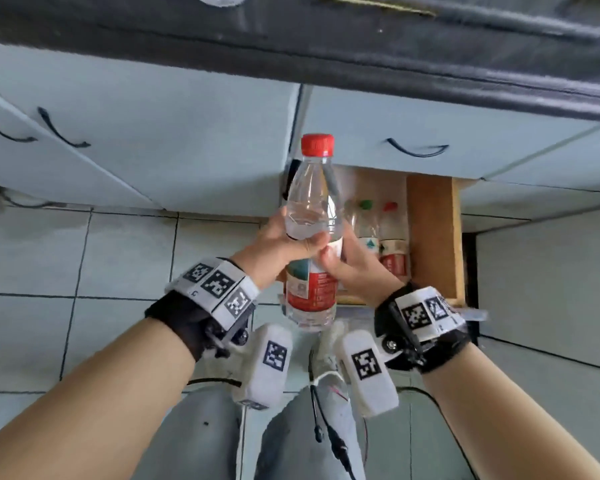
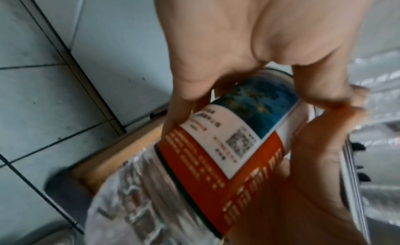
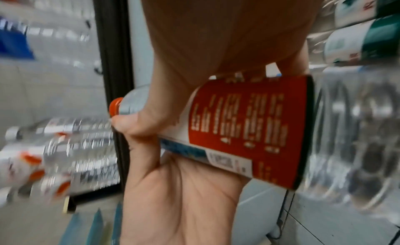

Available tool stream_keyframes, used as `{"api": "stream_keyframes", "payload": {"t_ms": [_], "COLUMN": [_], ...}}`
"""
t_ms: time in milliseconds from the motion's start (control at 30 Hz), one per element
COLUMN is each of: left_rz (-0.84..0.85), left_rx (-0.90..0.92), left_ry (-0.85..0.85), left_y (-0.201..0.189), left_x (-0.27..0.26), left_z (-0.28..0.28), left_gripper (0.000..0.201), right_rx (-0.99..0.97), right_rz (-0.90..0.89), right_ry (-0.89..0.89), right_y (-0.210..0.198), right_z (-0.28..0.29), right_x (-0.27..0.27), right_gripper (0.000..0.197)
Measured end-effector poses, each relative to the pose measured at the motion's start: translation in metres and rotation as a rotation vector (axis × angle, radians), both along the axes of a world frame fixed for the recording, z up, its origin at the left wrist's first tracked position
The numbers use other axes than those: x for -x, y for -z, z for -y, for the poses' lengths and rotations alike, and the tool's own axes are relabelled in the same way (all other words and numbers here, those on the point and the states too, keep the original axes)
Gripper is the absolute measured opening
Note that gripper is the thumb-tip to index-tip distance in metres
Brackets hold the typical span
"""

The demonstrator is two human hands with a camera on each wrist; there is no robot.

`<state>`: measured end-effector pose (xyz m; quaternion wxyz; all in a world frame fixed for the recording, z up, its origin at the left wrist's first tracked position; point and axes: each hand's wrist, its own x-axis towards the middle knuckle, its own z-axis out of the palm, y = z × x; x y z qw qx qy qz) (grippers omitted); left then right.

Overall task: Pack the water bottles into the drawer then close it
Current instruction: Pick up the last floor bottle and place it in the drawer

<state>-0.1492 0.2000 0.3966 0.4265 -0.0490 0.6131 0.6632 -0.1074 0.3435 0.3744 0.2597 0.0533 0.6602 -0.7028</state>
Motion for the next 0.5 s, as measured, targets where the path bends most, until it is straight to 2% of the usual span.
{"api": "stream_keyframes", "payload": {"t_ms": [67, 133, 167, 233, 267, 333, 367, 433, 500], "left_rz": [0.064, 0.075, 0.061, 0.046, 0.042, 0.021, 0.017, 0.027, 0.023], "left_rx": [0.0, 0.017, 0.058, 0.189, 0.27, 0.401, 0.438, 0.505, 0.629], "left_ry": [0.013, 0.028, 0.055, 0.137, 0.19, 0.28, 0.318, 0.421, 0.551], "left_y": [0.009, 0.023, 0.031, 0.058, 0.069, 0.094, 0.109, 0.134, 0.164], "left_x": [-0.006, -0.007, -0.006, 0.0, 0.004, 0.011, 0.015, 0.02, 0.024], "left_z": [-0.041, -0.081, -0.099, -0.129, -0.142, -0.159, -0.165, -0.173, -0.179], "left_gripper": [0.074, 0.064, 0.063, 0.088, 0.095, 0.091, 0.085, 0.066, 0.058], "right_rx": [-0.01, -0.036, -0.031, -0.043, -0.075, -0.197, -0.284, -0.454, -0.51], "right_rz": [0.017, 0.058, 0.097, 0.17, 0.205, 0.285, 0.317, 0.358, 0.42], "right_ry": [0.05, 0.084, 0.096, 0.113, 0.107, 0.084, 0.083, 0.106, 0.161], "right_y": [0.011, 0.025, 0.03, 0.042, 0.049, 0.064, 0.073, 0.1, 0.124], "right_z": [-0.035, -0.074, -0.093, -0.128, -0.145, -0.172, -0.182, -0.197, -0.203], "right_x": [-0.007, -0.008, -0.008, -0.006, -0.005, -0.002, -0.001, 0.001, 0.003], "right_gripper": [0.07, 0.051, 0.045, 0.038, 0.034, 0.026, 0.028, 0.053, 0.063]}}
